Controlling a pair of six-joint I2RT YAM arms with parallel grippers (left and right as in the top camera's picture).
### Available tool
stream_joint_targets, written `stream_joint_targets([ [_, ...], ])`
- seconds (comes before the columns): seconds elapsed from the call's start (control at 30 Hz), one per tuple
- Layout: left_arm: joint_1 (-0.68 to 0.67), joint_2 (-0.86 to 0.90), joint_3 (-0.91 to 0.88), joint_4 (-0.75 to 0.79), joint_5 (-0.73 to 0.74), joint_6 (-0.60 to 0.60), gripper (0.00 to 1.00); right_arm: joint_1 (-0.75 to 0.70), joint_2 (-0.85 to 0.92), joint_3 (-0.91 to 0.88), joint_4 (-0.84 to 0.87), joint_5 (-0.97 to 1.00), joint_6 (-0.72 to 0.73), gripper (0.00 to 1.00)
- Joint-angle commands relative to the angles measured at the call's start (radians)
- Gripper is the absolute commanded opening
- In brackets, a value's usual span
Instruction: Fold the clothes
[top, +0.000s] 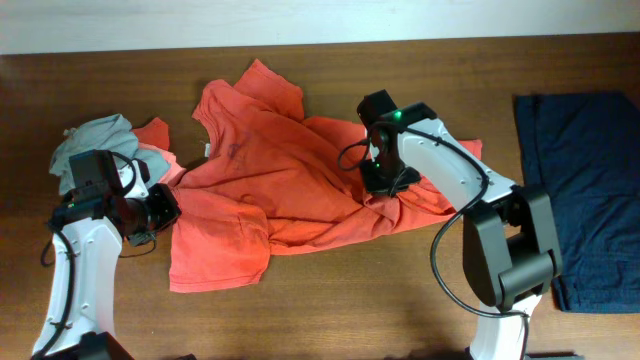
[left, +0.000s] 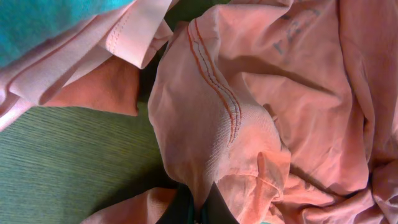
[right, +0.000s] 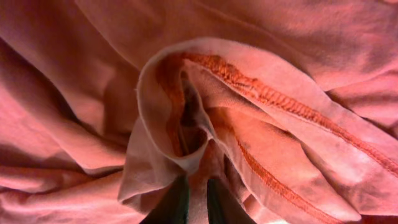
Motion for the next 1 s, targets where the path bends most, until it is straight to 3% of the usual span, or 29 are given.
stream_joint_targets([
  [0.0,-0.002,-0.009,-0.005,0.002,-0.008,0.020,0.01,-0.001,-0.005,-0.020,0.014,-0.002,0.011,0.16],
  [0.57,-0.002,-0.009,-0.005,0.002,-0.008,0.020,0.01,-0.006,-0.005,-0.074,0.098,0.008,0.037,0.16],
  [0.67,-0.002,-0.009,-0.005,0.003,-0.007,0.020,0.01,-0.006,-0.005,-0.074,0.145,-0.174,-0.022,0.15],
  [0.77,-0.002,-0.009,-0.005,0.003,-0.008,0.020,0.01,-0.006,-0.005,-0.074,0.194,-0.412,-0.196,0.15],
  [0.97,-0.002,-0.009,-0.005,0.003,-0.008,0.020,0.01,-0.045,-0.005,-0.074,0.168,-0.275,-0.201,0.16],
])
